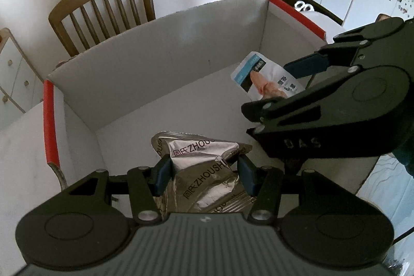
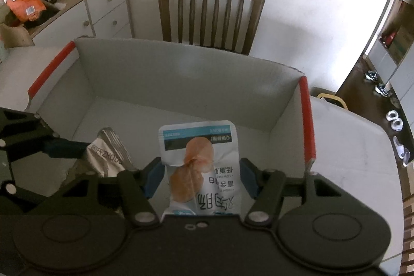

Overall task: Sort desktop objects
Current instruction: 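Open both grippers to drop the tissue pack and foil wrapper in the box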

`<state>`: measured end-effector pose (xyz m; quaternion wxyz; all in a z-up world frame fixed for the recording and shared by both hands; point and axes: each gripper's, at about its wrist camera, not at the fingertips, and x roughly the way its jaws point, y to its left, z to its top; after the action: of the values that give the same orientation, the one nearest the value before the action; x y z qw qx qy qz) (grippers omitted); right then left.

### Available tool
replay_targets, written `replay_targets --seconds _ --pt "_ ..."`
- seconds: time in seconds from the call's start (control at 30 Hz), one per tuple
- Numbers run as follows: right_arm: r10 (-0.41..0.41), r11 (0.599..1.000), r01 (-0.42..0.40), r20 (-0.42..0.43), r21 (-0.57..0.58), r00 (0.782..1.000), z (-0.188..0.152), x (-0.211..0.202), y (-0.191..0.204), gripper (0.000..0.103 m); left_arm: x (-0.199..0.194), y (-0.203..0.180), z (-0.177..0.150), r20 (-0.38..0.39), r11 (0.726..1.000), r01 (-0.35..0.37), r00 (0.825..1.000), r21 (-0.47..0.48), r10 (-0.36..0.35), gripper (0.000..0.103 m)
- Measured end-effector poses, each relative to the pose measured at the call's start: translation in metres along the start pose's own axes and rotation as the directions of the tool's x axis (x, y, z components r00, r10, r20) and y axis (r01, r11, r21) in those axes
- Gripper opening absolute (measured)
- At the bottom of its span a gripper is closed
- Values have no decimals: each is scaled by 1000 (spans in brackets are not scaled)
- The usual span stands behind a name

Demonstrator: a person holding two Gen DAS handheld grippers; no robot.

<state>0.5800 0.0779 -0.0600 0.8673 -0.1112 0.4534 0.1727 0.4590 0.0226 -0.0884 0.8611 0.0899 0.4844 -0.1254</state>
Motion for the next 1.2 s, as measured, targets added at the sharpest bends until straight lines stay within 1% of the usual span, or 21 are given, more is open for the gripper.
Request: replay_targets --seconds 0.23,0.33,0.5,0.6,0.7,0.73,0.8,0.9,1.07,1.2 --pt "4 1000 -7 -79 -27 997 3 12 4 63 3 -7 2 -31 999 -8 999 37 9 55" --pt "16 1000 -19 -96 -22 995 4 15 3 64 3 -10 1 -36 999 -7 999 46 9 55" --pt "17 1000 -19 -93 -18 996 5 16 3 64 4 -8 1 -43 999 -2 999 36 4 56" --pt "20 1000 -21 -93 -17 995 4 16 4 65 4 -8 1 -45 1000 2 999 27 -1 59" --pt "23 999 -25 -93 -26 995 -2 11 0 66 -1 -8 1 -29 1000 8 1000 17 -7 71" --pt "21 999 -24 -90 -27 996 -2 11 0 67 -4 -8 0 -18 1000 10 1000 13 -10 72" --pt "19 1000 -21 -85 -23 996 -2 9 0 68 -7 -8 0 -11 1000 12 1000 9 -12 72" --pt "11 1000 -13 -74 -17 997 -3 5 0 74 -15 -9 0 9 1000 9 1000 3 -9 72" --pt "9 1000 -8 -64 16 998 -3 -4 -7 74 -28 -11 5 39 1000 4 999 1 -4 72" --pt "-1 1000 1 -48 14 999 0 -16 -8 74 -37 -14 6 47 1000 9 999 -2 -9 72"
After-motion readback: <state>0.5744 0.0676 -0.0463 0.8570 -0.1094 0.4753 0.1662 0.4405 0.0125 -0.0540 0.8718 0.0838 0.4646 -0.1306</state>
